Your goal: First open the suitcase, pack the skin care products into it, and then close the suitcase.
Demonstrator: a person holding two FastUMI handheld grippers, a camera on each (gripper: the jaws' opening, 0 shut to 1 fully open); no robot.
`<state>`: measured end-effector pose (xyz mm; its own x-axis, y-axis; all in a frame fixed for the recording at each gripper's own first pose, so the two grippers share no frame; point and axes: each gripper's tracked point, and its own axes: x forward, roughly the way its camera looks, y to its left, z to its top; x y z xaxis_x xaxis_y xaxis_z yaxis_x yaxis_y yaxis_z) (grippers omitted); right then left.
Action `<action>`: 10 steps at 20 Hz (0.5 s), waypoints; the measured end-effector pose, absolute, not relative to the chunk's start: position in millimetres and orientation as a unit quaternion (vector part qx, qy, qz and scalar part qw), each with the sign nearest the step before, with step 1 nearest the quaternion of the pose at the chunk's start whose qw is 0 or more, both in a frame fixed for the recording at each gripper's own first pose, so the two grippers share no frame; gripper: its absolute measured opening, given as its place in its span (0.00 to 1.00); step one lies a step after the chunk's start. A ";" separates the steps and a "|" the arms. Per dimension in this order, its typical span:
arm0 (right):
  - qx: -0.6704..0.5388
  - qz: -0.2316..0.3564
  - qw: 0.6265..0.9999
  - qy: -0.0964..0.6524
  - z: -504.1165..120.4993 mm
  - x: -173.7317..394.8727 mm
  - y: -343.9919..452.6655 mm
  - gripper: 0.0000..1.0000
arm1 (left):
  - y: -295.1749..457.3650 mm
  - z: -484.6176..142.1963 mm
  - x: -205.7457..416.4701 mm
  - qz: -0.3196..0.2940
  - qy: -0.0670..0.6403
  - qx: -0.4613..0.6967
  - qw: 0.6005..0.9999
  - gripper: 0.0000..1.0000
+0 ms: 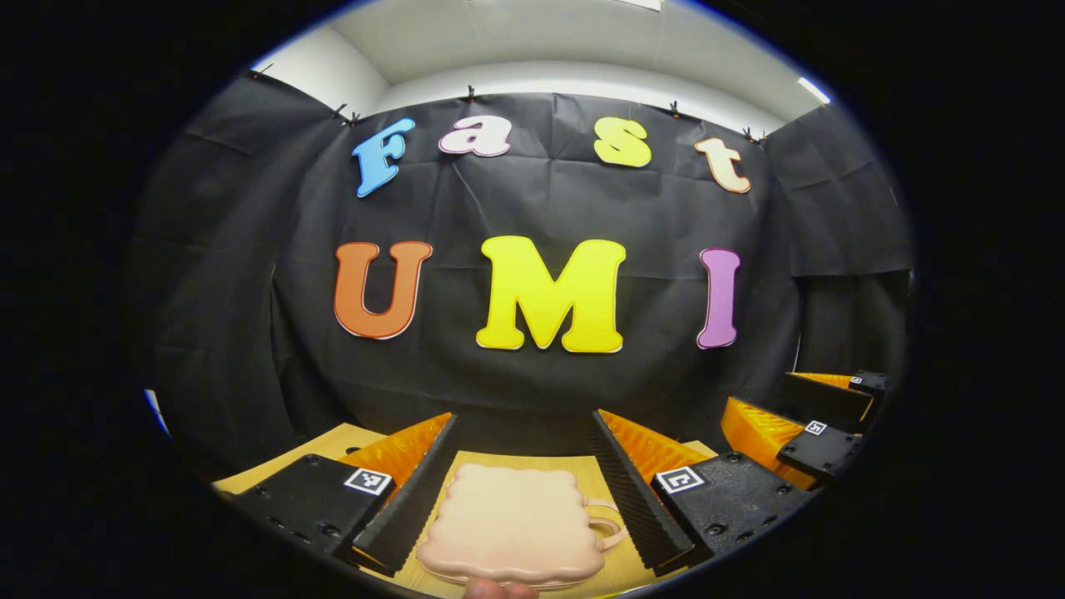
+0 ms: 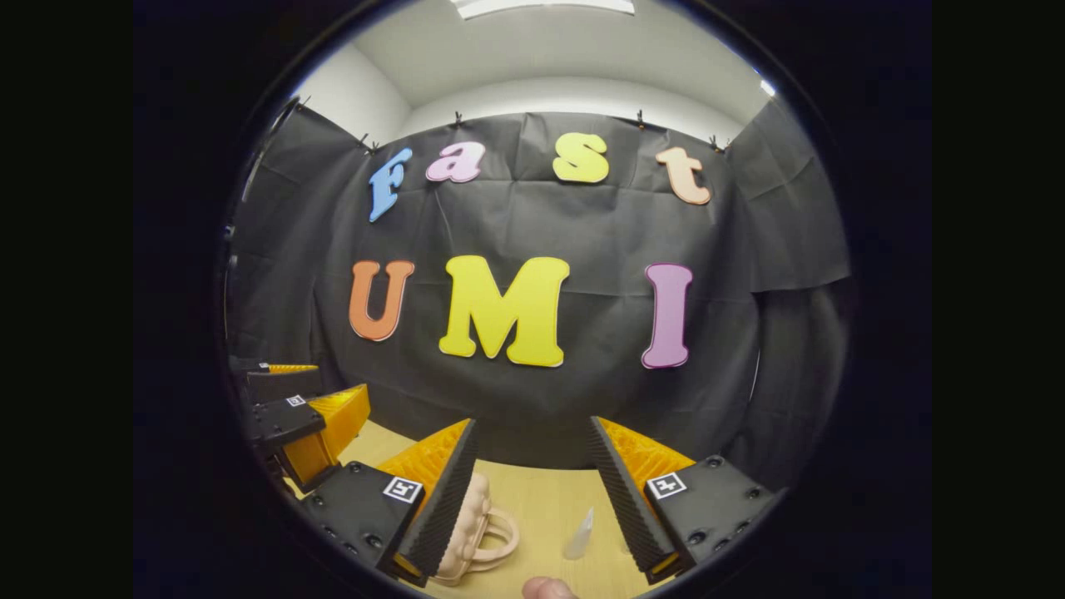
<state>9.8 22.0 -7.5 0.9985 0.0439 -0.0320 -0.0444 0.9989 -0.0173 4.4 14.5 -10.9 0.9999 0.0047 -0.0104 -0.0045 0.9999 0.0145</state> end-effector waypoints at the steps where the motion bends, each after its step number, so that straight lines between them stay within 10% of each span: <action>1: -0.009 0.020 1.000 0.016 -8.5 10.8 19.4 0.79 | 14.3 -9.7 4.9 0.001 0.005 0.007 1.000 0.99; 10: -0.007 0.006 1.000 0.022 -21.8 2.5 -14.6 0.79 | -14.4 -31.2 10.8 -0.024 0.018 0.024 0.999 0.99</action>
